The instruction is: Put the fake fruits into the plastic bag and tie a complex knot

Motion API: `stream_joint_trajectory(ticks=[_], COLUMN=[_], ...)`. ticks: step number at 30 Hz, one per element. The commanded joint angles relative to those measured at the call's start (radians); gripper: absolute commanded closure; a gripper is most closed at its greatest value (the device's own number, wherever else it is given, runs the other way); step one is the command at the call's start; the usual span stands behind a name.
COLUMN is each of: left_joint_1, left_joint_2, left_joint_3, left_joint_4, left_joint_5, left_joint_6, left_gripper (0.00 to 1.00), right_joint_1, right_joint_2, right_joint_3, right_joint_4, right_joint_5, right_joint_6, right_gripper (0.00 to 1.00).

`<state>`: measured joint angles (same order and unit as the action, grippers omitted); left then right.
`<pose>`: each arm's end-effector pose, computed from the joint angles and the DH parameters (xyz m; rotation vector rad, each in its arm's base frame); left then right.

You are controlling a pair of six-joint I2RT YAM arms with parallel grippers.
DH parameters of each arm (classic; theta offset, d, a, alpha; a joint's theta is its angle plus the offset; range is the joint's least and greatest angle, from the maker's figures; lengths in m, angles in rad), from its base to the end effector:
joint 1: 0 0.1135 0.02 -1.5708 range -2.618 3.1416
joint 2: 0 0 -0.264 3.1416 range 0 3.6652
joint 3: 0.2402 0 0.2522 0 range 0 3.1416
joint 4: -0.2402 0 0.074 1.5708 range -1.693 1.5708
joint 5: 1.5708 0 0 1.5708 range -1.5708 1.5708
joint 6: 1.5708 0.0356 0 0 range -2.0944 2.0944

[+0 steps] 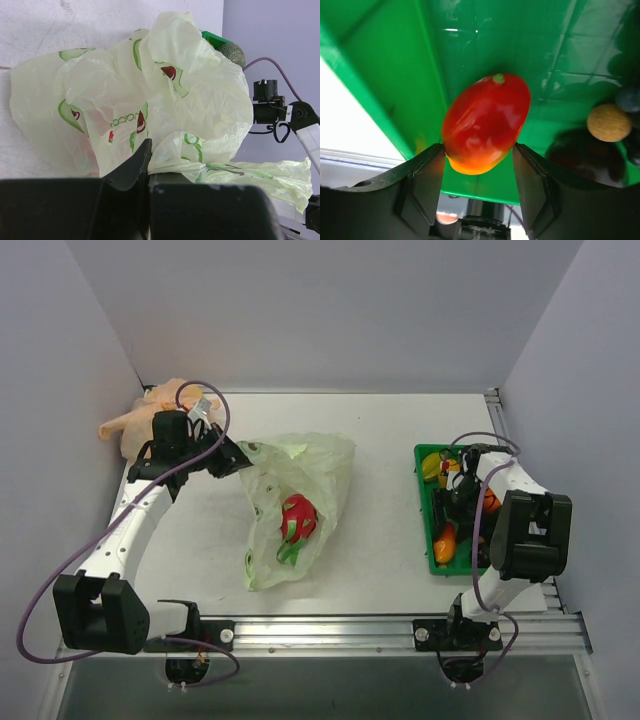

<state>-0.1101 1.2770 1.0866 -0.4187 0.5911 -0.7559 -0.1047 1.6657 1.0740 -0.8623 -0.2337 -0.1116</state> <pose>0.2765 -0.0505 0.3195 -0.3765 2.2561 -1.1188 0.2937 -0.0226 0.1816 -0.0307 2.9828 0.3293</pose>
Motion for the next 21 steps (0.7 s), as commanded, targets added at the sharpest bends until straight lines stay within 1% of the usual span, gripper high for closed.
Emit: stream_joint_trajectory(ticks=[1,3,6,8,9,11,12,14,15,16,18,21], left_joint_1=[-0.005,-0.003,-0.003,-0.005,-0.005,-0.003,-0.005,-0.003,-0.003,-0.003,-0.003,-0.003], left_joint_2=[-0.008,-0.007,-0.005,-0.004,-0.001,0.001,0.002,0.001,0.001,0.001,-0.001,0.005], left_joint_3=[0.004,0.004,0.002,0.001,-0.001,-0.001,-0.001,0.001,0.004,0.004,0.004,0.007], left_joint_4=[0.060,0.063,0.063,0.067,0.070,0.074,0.075,0.075,0.075,0.075,0.074,0.072], left_joint_5=[0.004,0.003,0.003,0.003,0.003,0.006,0.007,0.010,0.010,0.012,0.013,0.013], left_joint_6=[-0.010,-0.008,-0.008,-0.014,-0.017,-0.028,-0.029,-0.033,-0.033,-0.033,-0.033,-0.033], left_gripper=[0.95,0.95,0.95,0.95,0.95,0.95,0.95,0.95,0.95,0.95,0.95,0.95], right_joint_1=[-0.010,-0.009,-0.016,-0.026,-0.036,-0.052,-0.075,-0.099,-0.113,-0.116,-0.118,-0.105], right_joint_2=[0.035,0.045,0.052,0.058,0.058,0.049,0.031,0.005,-0.033,-0.056,-0.127,-0.191], right_joint_3=[-0.003,-0.005,-0.009,-0.009,0.000,0.021,0.053,0.087,0.108,0.141,0.173,0.231], right_joint_4=[-0.009,-0.007,-0.007,-0.012,-0.021,-0.044,-0.053,-0.079,-0.087,-0.090,-0.098,-0.103], right_joint_5=[0.002,-0.001,0.002,-0.015,-0.025,-0.064,-0.087,-0.136,-0.180,-0.211,-0.281,-0.320], right_joint_6=[0.029,0.030,0.018,0.007,0.004,-0.003,-0.007,-0.013,-0.020,-0.026,-0.039,-0.045], right_gripper=[0.45,0.46,0.51,0.52,0.62,0.75,0.86,0.90,0.94,0.96,0.99,1.00])
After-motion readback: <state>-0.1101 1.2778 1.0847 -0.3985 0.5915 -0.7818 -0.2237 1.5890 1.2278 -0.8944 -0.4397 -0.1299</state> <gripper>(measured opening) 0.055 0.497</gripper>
